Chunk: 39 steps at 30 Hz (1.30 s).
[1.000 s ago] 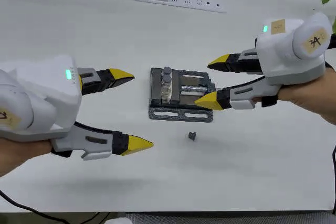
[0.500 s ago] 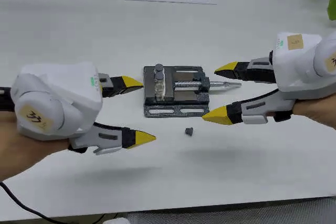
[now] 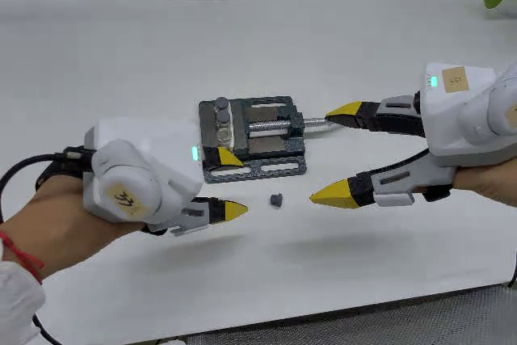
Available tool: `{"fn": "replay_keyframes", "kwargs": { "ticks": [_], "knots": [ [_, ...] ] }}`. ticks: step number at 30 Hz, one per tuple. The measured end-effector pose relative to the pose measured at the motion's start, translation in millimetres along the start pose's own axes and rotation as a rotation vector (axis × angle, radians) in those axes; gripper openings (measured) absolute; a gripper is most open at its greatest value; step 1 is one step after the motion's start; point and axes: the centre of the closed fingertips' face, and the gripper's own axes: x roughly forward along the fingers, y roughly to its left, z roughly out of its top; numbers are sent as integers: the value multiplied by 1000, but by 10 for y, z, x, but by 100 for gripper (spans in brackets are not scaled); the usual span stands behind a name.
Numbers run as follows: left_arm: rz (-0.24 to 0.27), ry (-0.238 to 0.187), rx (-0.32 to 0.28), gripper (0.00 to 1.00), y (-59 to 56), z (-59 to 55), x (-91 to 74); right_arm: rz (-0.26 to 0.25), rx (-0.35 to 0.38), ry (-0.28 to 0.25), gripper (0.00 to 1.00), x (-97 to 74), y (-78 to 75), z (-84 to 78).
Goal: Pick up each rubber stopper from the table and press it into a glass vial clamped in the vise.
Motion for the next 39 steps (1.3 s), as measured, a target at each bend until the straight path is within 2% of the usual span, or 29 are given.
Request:
{"fn": "replay_keyframes", "kwargs": {
  "ticks": [2,3,7,12,18,24,28,39],
  "knots": [
    [-19,36,21,19,-18,-84,93,-2,2,1,66,-12,6,-24],
    [-36,52,59,19,-42,-108,141,0,5,0,66,-19,9,-34],
    [-63,52,67,16,-91,-116,273,0,13,0,67,-35,17,-75],
    [-63,56,58,14,-51,-150,414,4,15,-3,69,-56,36,-118],
    [-86,71,66,13,-72,-214,559,12,10,-6,72,-59,35,-169],
    [-97,76,72,13,-65,-226,629,24,-2,3,78,-57,48,-240],
    [-111,76,88,13,-80,-215,658,21,0,15,77,-71,28,-313],
    [-123,73,92,9,-70,-214,711,-1,16,12,76,-140,-2,-320]
  ]
}}
